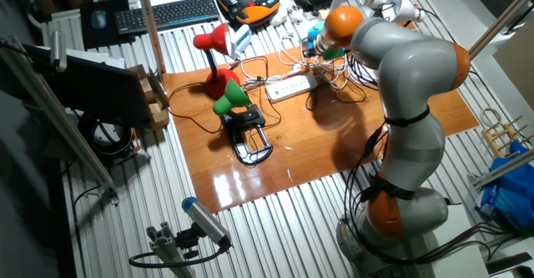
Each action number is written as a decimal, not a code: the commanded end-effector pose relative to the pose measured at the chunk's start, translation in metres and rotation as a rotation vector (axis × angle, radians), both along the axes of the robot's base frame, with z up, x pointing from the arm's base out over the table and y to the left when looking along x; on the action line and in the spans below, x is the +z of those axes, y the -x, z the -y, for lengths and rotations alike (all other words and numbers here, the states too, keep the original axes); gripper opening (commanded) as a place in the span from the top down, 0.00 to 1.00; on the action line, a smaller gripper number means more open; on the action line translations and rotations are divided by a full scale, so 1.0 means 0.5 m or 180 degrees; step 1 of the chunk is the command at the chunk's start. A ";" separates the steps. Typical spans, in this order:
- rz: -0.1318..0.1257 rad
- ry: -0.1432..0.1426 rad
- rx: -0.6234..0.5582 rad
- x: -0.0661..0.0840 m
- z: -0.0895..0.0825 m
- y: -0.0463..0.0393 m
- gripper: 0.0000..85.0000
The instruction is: Plug in the power cord of the desk lamp, turn on the socket, and light up the desk lamp
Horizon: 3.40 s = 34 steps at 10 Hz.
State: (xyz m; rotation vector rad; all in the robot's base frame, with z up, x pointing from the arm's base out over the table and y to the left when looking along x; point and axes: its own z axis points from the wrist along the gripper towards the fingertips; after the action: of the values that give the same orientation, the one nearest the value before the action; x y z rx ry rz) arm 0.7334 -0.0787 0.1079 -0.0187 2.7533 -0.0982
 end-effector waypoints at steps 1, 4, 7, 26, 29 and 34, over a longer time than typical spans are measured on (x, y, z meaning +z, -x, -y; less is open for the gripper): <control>-0.0020 -0.0007 0.0020 0.014 -0.002 0.003 1.00; -0.0101 -0.0056 0.0079 0.063 -0.009 0.015 1.00; -0.0129 -0.0107 0.0176 0.064 -0.022 0.027 1.00; -0.0416 -0.0209 -0.0089 0.072 -0.083 0.101 1.00; -0.0408 -0.0171 -0.0214 0.069 -0.093 0.111 1.00; -0.0598 -0.0231 -0.1739 0.079 -0.092 0.128 1.00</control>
State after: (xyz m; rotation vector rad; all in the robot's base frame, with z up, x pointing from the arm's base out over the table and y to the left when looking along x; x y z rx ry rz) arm 0.6693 -0.0328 0.1481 0.3511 2.9354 -0.1181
